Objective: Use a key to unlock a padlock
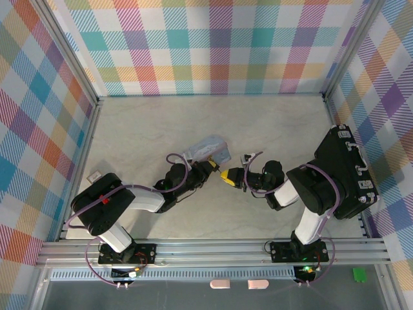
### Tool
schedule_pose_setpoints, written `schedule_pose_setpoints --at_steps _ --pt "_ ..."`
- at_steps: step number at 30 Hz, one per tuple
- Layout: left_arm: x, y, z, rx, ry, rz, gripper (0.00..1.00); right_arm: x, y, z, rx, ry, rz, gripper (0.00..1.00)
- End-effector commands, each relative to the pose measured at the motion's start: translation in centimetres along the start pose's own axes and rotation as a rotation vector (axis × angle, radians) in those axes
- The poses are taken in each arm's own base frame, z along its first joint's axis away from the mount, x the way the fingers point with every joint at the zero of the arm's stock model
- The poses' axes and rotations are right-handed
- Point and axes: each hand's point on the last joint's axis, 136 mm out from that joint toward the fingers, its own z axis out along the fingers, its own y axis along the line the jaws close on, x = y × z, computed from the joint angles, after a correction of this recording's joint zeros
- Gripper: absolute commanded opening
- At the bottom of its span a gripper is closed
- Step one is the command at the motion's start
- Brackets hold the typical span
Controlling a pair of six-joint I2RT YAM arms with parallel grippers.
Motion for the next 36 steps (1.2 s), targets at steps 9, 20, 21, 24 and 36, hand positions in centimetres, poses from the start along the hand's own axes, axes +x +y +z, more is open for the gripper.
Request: schedule_pose_setpoints --at_steps 9,20,21,24,36 --pt "3.0 -4.6 -0.3 0.172 0.087 -0.012 0.0 -3.1 -1.0 -1.0 0.039 -0.183 0.033 0.05" --pt "2.7 -4.3 -0.6 0.166 0.065 -0.017 0.0 -3.3 -1.8 -1.3 0.06 -0.211 0.052 0.06" --pt "2.7 -4.3 -0.5 0.166 0.067 -0.017 0.0 -3.4 -1.8 -1.3 0.059 -0.212 0.05 0.06" --pt "2.8 -4.4 -0.4 0.168 0.069 -0.018 0.0 -3.5 -1.3 -1.1 0.048 -0.208 0.045 0.06" --pt "3.3 -4.9 0.1 0.187 0.089 -0.016 0.0 -3.1 1.3 -0.2 -0.019 -0.142 0.039 0.0"
